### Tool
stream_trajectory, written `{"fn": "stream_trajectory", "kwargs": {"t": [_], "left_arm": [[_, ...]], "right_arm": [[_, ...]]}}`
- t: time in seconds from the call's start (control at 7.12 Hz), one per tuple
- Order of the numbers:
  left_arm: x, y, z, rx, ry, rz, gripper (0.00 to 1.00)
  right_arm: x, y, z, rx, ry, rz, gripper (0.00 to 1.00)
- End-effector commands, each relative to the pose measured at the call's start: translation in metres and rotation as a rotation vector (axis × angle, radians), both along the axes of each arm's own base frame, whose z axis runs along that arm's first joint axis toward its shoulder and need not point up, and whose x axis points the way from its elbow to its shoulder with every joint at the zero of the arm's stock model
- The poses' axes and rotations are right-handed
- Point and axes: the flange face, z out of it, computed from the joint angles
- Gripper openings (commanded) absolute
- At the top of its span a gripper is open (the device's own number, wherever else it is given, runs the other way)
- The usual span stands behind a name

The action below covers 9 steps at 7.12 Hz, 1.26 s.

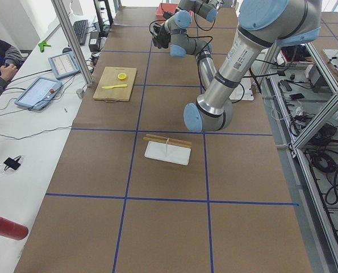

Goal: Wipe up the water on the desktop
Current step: 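Grasp the cloth with the right gripper while the left gripper releases it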

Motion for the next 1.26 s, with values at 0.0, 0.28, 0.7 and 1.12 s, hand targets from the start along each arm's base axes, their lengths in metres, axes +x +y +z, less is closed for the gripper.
{"fn": "stream_trajectory", "kwargs": {"t": [0.0, 0.28, 0.7, 1.12], "left_arm": [[-0.004, 0.002, 0.008, 0.009, -0.012, -0.002, 0.00], [-0.007, 0.005, 0.025, 0.158, -0.116, 0.001, 0.50], [-0.018, 0.011, 0.055, 0.300, -0.232, 0.016, 0.99], [-0.021, 0.004, 0.144, 0.541, -0.518, 0.104, 0.99]], "right_arm": [[0.003, 0.000, 0.003, -0.003, 0.004, 0.003, 0.00], [0.005, 0.001, 0.003, 0.000, 0.002, 0.003, 0.00], [0.014, -0.007, 0.001, 0.000, -0.002, 0.026, 0.00], [0.042, -0.033, 0.010, -0.010, 0.015, 0.097, 0.00]]}}
